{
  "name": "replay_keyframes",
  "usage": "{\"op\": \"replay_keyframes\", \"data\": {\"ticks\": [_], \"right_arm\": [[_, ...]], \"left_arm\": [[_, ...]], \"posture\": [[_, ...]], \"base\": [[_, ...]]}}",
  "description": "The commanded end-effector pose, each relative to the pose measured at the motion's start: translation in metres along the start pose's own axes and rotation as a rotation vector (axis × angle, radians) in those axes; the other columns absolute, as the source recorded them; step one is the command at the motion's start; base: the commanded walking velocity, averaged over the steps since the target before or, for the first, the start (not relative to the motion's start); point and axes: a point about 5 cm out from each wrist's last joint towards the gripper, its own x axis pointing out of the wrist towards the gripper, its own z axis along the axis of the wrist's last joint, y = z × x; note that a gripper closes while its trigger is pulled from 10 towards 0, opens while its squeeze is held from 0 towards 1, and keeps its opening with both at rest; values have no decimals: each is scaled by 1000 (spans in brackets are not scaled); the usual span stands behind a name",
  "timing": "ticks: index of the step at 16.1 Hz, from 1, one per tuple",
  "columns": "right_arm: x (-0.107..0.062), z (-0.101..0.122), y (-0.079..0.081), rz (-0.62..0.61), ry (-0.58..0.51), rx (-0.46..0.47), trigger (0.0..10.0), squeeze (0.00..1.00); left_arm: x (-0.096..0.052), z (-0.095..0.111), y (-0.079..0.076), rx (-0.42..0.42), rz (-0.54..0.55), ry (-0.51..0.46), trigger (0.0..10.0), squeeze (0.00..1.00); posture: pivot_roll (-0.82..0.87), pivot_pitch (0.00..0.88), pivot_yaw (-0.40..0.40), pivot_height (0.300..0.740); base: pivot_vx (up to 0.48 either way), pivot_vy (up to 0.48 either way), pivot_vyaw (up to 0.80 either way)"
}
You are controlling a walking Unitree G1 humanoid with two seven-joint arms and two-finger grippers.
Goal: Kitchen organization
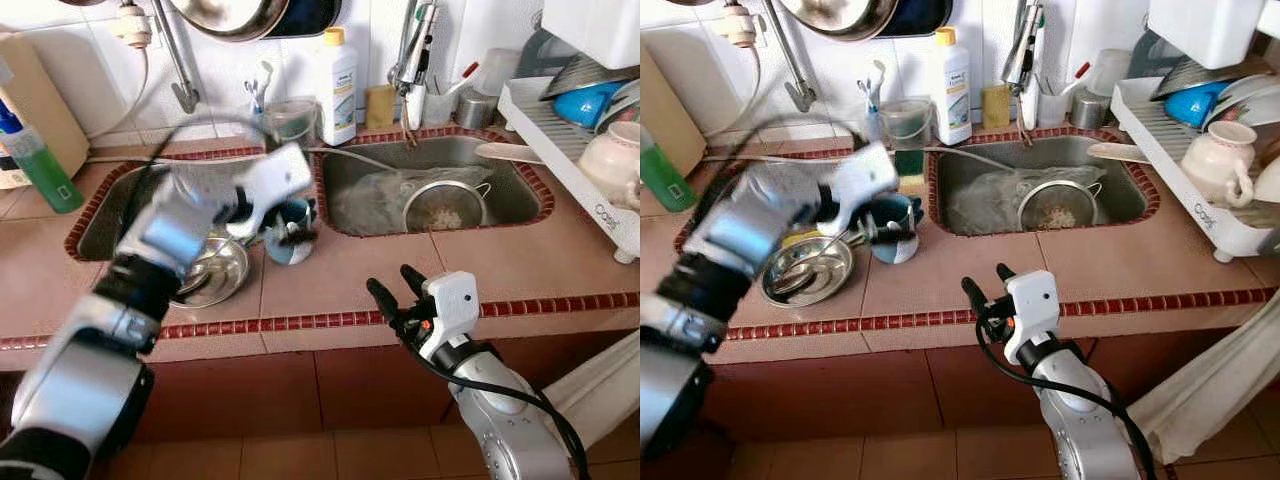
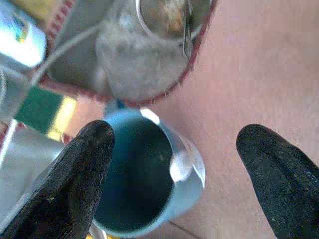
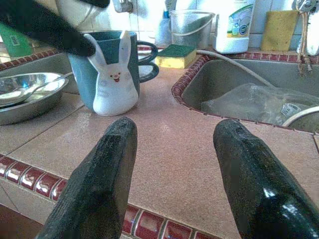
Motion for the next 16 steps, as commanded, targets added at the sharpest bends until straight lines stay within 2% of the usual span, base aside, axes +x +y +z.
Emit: {"op": "replay_keyframes", "data": {"ticks": [1, 3, 7, 8, 9, 10, 16], "right_arm": [[3, 2, 5, 24, -11, -1, 10000, 0], [2, 1, 5, 20, -11, 0, 10000, 0], [1, 1, 4, 8, -12, 2, 10000, 0], [0, 1, 5, 6, -12, 2, 10000, 0], [1, 1, 5, 5, -13, 3, 10000, 0], [1, 2, 5, 4, -14, 4, 10000, 0], [2, 2, 4, -5, -15, 9, 10000, 0]], "left_arm": [[4, -7, -2, 2, 18, 40, 10000, 0], [14, -16, -6, -8, 30, 79, 10000, 0], [24, -18, -11, -30, 68, 78, 10000, 0], [26, -17, -12, -32, 78, 61, 9137, 0], [26, -17, -12, -36, 83, 55, 4353, 0], [27, -16, -11, -50, 91, 47, 0, 0], [27, -13, -11, -42, 74, 35, 0, 0]], "posture": [[-177, 0, 125, 740], [-182, 0, 128, 740], [-186, 0, 135, 740], [-185, 0, 138, 740], [-185, 0, 138, 740], [-182, 0, 138, 740], [-174, 8, 142, 740]], "base": [[0, 0, 0], [0, 0, 0], [0, 0, 0], [0, 0, 0], [0, 0, 0], [0, 0, 0], [0, 0, 0]]}}
